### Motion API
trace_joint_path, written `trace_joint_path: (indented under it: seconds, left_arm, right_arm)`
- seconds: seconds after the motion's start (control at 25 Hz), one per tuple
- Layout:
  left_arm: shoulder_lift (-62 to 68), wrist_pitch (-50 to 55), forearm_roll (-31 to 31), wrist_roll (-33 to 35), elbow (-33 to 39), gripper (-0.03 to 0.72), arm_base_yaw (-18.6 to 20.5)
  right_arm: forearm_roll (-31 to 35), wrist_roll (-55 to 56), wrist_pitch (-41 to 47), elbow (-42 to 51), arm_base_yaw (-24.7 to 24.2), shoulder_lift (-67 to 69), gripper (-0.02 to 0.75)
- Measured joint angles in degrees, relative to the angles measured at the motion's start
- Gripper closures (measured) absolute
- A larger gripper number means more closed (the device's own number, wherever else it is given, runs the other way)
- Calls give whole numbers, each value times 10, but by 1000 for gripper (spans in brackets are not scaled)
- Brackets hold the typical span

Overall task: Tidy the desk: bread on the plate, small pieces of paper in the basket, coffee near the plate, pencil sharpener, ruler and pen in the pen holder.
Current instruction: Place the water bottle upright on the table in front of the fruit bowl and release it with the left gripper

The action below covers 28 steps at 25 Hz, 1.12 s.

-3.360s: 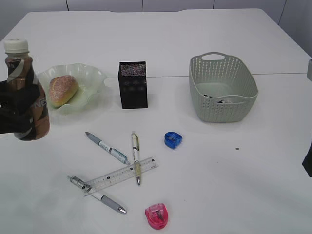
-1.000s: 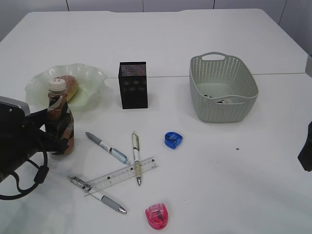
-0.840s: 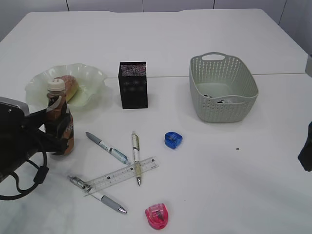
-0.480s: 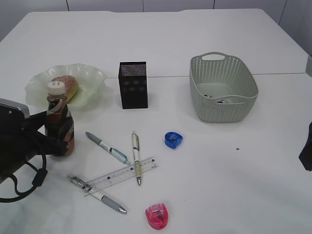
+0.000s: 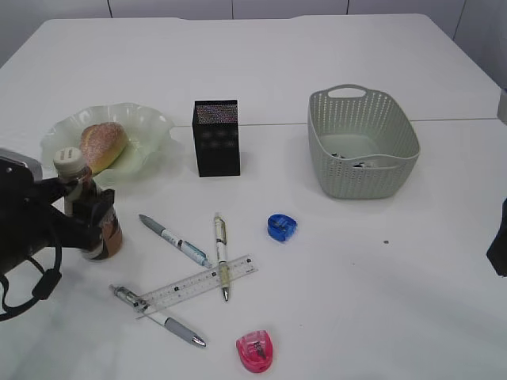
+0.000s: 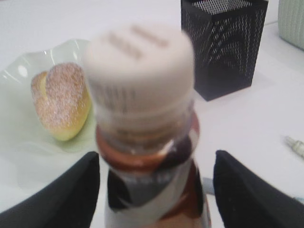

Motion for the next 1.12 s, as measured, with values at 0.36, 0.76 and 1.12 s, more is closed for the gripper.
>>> trace_joint_path:
  seconds: [0.36, 0.76, 1.12]
  left_arm:
    - [-94, 4, 18, 3, 34, 139, 0]
    - [-199, 7, 27, 3, 39, 139, 0]
    - [-227, 11, -5, 3, 40, 146, 64]
  right_arm:
    - [0, 0, -1, 0, 0, 0, 160]
    - [0, 0, -3, 0, 0, 0, 161]
    - [8, 0, -29, 0, 0, 0, 161]
